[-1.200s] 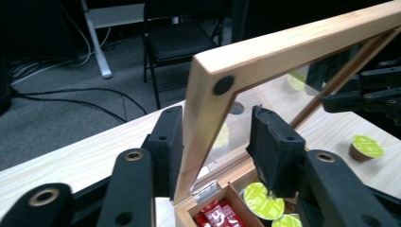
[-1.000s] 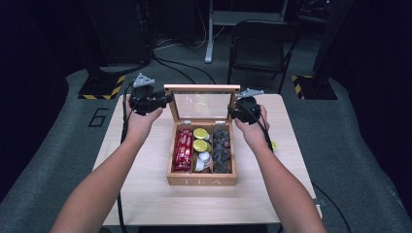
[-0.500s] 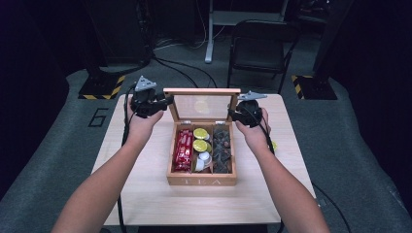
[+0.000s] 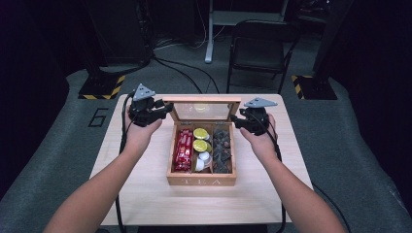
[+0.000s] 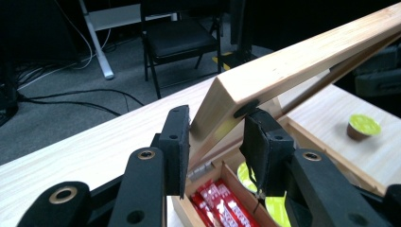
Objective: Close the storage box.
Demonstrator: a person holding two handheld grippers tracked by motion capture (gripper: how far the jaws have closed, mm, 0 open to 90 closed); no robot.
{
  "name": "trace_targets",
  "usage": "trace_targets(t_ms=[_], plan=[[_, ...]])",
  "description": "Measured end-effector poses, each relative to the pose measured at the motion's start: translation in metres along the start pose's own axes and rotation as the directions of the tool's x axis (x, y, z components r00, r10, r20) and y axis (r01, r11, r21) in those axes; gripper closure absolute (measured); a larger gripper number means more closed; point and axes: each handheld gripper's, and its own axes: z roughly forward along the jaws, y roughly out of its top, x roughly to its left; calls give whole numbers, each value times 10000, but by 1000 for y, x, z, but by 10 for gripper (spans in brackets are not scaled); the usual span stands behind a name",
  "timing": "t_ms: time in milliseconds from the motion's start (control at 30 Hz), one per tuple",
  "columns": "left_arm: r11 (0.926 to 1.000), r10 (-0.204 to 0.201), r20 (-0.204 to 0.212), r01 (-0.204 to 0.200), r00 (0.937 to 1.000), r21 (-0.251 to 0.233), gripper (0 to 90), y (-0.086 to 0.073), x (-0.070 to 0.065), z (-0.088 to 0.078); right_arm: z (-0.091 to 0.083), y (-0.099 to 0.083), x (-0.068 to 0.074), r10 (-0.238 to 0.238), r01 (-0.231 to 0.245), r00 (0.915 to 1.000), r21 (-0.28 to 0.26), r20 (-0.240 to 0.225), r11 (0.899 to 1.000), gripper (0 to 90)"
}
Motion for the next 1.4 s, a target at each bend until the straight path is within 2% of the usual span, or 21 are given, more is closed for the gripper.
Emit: trace_targets(t_ms=[100,200,433,633,867,1033,1200,1400], plan=[[9997,162,97,-163,9998,158,620,-4,-3,-4,-8,-1,4,-273,272,9995,-80,-127,9996,507],[9995,208,184,-212,9996,214,617,-8,-6,-8,-17,-2,6,-65,62,9997,-122,-238,9999,497],[9995,246,482,-254,9985,163,605,-23,-10,-15,-36,-6,14,-176,161,9978,-231,-632,9996,467],[9993,324,682,-337,9971,181,596,-36,-15,-20,-44,-12,25,-232,204,9940,-268,-1067,9994,446],[9984,453,788,-479,9959,315,590,-49,-20,-25,-53,-17,30,-191,146,9936,-413,-1116,9990,439],[9990,335,925,-361,9952,272,589,-58,-22,-26,-58,-21,35,-399,345,9935,-517,-1069,9981,439],[9992,221,1033,-253,9944,294,589,-66,-23,-28,-61,-26,39,-312,251,9917,-504,-1248,9984,437],[9991,317,989,-342,9946,241,590,-75,-26,-29,-66,-33,44,-464,406,9911,-489,-1250,9980,436]])
